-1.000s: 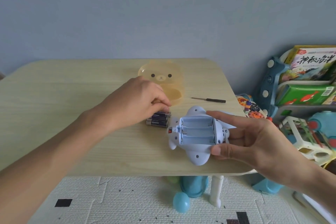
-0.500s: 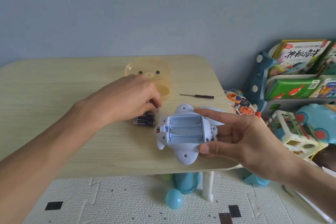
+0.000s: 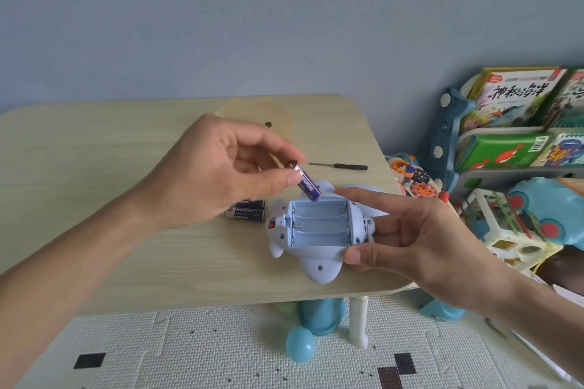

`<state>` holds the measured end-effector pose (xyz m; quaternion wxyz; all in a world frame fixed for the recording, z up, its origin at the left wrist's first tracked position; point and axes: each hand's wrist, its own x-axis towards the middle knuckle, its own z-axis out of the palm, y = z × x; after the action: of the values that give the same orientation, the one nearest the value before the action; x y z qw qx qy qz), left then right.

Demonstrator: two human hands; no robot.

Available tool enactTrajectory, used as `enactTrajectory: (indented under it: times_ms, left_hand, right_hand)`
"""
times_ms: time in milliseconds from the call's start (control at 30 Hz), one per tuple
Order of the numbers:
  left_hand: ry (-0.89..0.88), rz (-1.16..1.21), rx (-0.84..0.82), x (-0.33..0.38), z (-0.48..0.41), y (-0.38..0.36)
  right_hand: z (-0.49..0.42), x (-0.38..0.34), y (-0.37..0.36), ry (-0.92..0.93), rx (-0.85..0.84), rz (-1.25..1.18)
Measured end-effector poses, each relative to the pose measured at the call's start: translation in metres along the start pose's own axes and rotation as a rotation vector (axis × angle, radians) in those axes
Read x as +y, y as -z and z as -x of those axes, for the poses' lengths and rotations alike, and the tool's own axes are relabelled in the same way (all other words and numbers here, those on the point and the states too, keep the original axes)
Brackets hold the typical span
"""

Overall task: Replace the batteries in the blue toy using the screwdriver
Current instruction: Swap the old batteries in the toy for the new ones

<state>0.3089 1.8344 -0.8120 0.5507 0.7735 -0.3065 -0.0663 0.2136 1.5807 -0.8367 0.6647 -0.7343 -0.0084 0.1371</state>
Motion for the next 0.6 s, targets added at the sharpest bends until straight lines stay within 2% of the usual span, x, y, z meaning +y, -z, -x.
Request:
enactTrajectory:
  times_ms: [100,300,600]
  left_hand:
    - [0.007,-0.025,0.055,-0.009,0.009,-0.011]
    - [-0.037,-0.224,0.091,-0.017,0.018,-0.019]
    - [0.182,-0.189,0.199,-0.009,0.017,-0.039]
  right_hand:
    - [0.0,0.0,0.0,-0.003,0.009,-0.008]
    - [0.001,-0.001,-0.001,0.005,0.009,-0.02]
    - [0.0,0.002,0.001,0.019,0.034,-0.036]
